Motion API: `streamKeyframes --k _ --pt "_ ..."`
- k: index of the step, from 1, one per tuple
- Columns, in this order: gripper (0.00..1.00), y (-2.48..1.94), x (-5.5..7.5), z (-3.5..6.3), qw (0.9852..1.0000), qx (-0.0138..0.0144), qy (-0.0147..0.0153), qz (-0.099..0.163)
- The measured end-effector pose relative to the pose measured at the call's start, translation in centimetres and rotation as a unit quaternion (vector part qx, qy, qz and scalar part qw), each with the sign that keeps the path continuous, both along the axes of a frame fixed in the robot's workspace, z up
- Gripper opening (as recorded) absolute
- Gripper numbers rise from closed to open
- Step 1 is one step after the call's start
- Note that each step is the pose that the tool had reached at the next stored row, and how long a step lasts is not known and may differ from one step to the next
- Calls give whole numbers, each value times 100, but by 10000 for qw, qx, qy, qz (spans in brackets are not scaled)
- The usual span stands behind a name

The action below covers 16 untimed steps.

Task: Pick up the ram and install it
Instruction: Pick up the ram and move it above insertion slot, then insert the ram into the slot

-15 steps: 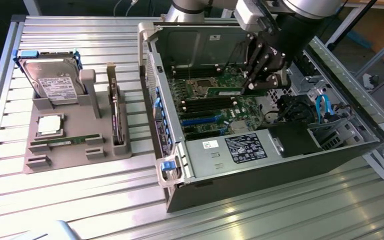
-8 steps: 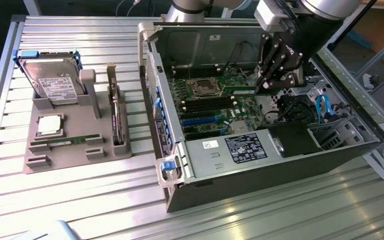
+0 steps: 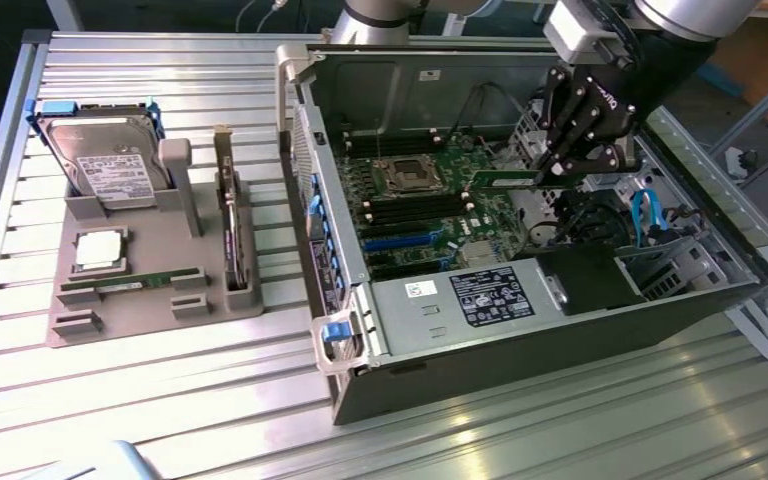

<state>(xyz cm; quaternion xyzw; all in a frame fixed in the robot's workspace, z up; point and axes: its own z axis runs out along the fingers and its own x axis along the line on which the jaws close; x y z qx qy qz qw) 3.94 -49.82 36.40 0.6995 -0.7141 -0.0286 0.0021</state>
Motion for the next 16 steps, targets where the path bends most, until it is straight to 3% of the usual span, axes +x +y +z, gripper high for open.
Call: streamKeyframes --k 11,14,16 --pt "14 0 0 0 10000 1 0 1" --pt "14 47 -6 -24 10000 0 0 32" --pt "14 74 -17 -69 10000 14 -2 62"
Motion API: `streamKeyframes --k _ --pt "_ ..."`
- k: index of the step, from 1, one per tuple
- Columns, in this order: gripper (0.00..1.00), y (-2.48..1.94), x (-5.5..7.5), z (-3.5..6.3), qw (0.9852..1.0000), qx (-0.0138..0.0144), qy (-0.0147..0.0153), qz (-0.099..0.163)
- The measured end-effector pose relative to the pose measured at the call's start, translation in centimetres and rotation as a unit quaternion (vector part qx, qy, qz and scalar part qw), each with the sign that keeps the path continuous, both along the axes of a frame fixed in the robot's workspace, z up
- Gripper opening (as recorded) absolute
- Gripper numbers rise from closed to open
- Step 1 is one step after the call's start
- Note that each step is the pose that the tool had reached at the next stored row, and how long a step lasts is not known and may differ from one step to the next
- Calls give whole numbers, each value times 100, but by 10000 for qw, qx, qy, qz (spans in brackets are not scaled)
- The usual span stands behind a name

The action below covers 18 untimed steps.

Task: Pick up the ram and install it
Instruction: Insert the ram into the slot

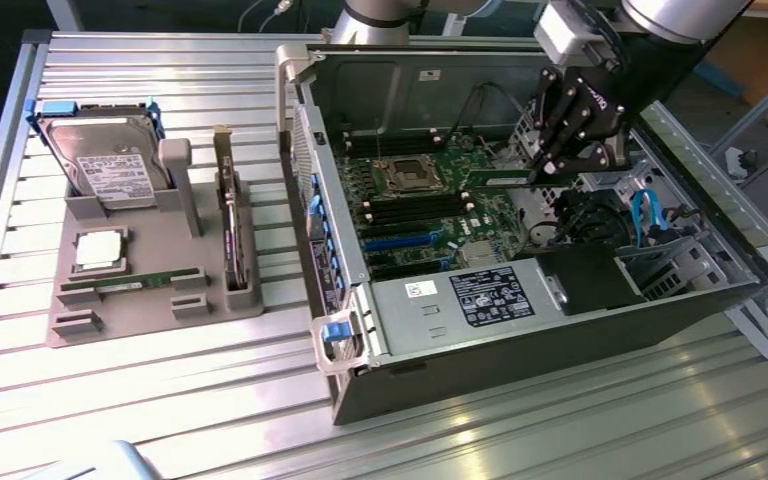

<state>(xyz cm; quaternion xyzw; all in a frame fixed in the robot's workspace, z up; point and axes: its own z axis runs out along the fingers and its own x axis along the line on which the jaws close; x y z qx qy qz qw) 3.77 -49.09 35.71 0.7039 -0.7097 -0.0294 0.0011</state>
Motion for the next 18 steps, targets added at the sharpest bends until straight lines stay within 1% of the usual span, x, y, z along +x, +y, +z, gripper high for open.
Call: streamKeyframes --k 4,8,12,16,18 --pt "14 33 -115 -132 10000 23 -24 91" --pt "14 49 -221 -214 9999 39 -36 142" --pt "14 63 -322 -284 9998 50 -41 169" --pt "14 67 -409 -357 9998 52 -41 199" --pt "14 67 -431 -393 9997 52 -41 215"
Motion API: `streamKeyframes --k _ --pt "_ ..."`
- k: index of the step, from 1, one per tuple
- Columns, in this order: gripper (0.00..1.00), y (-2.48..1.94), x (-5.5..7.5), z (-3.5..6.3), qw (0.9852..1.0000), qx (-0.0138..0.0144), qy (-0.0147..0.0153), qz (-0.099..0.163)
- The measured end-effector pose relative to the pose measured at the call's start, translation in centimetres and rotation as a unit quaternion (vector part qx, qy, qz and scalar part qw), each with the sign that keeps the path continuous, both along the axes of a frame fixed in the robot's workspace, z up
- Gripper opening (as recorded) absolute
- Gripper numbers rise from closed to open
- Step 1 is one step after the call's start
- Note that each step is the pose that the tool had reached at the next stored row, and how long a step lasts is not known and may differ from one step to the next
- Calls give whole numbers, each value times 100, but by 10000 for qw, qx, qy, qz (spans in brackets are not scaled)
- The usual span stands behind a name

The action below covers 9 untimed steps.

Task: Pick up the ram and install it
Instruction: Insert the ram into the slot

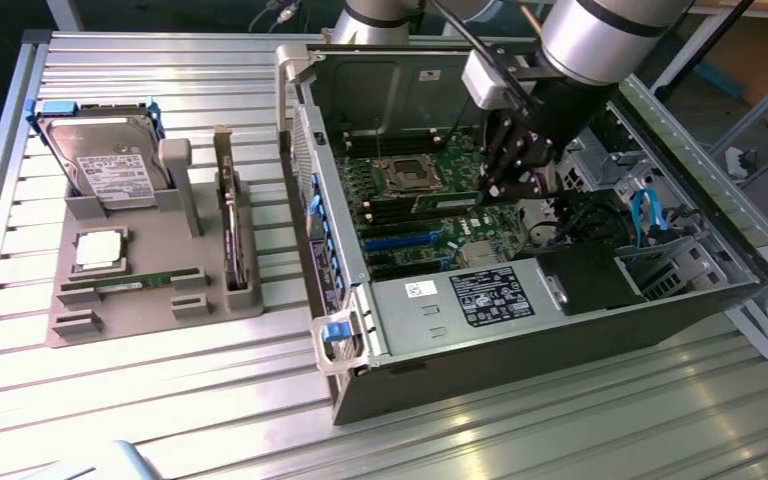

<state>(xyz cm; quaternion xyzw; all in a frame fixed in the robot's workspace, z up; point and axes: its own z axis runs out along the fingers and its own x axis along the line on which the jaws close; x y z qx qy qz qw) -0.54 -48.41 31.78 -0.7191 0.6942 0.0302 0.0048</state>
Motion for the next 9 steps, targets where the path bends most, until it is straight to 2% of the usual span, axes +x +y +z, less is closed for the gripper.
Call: streamKeyframes --k 4,9 --pt "14 0 -26 -71 10000 -1 0 39" --pt "14 0 -138 -170 10000 0 0 58"
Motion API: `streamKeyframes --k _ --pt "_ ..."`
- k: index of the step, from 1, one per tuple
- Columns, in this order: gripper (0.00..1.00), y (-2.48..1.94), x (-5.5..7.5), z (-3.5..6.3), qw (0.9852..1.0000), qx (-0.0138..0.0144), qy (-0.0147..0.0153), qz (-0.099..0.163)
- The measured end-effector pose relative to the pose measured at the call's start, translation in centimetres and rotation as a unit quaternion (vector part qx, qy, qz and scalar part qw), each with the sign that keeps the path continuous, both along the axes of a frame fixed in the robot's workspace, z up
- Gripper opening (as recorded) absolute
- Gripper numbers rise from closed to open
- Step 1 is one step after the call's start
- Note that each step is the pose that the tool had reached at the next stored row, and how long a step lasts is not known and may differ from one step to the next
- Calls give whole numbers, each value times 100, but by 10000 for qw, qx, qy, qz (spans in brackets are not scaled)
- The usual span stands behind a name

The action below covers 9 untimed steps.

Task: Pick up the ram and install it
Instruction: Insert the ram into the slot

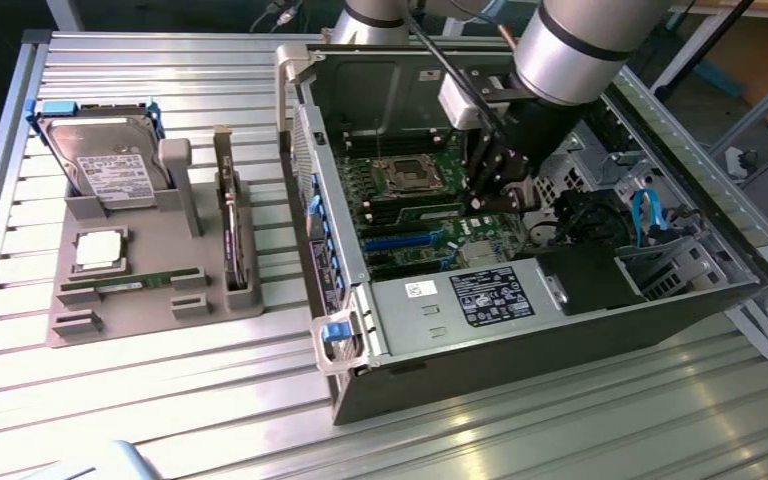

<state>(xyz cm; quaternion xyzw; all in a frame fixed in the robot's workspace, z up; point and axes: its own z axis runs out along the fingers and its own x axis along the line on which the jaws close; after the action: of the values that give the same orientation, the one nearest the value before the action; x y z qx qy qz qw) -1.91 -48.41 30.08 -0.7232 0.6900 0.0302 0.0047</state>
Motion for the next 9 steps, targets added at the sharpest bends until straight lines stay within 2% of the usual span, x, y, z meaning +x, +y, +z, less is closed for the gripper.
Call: streamKeyframes --k 1,3,9 --pt "14 0 -36 -27 10000 0 0 11" --pt "14 45 -68 -81 10000 -2 1 20" --pt "14 278 -37 -236 10000 0 2 22"
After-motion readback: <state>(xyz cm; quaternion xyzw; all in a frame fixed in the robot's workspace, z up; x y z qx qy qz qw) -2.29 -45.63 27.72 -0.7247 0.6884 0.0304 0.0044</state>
